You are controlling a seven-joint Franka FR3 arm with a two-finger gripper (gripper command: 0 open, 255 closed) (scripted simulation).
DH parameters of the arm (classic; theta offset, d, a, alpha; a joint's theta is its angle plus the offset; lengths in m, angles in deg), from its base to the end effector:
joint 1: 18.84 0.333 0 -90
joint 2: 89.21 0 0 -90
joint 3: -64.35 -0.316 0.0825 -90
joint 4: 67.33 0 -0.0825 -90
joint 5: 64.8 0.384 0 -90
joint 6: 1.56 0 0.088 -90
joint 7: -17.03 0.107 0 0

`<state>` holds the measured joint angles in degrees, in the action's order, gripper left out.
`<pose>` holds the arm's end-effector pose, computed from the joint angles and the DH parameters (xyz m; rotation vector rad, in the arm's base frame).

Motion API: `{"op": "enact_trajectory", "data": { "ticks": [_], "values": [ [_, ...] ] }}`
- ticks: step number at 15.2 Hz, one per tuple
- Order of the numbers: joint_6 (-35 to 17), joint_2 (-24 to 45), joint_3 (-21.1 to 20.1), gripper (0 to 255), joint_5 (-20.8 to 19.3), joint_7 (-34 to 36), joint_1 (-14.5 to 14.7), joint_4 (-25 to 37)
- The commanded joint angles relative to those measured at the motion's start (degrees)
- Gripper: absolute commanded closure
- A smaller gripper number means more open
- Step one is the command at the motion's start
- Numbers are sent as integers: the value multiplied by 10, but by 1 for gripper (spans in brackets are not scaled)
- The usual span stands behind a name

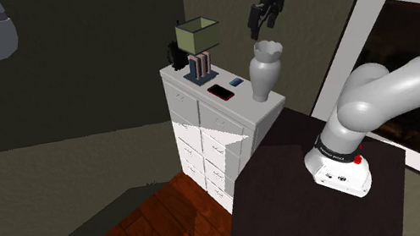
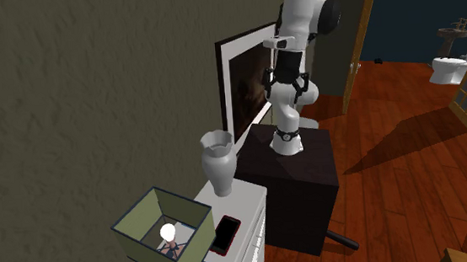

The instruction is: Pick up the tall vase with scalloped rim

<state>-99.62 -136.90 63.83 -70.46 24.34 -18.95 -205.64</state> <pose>0.3079 -0.0062 0.5909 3.0330 -0.1753 0.2076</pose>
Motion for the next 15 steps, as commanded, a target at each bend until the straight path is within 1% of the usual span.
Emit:
{"op": "enact_trajectory", "data": {
  "ticks": [1, 8, 15],
  "values": [
    [0, 0, 0, 0, 0, 0, 0, 0],
    [-79, 89, 29, 0, -68, -15, -41, -22],
    [-156, 197, 58, 0, -140, -17, -86, -16]
  ]
}}
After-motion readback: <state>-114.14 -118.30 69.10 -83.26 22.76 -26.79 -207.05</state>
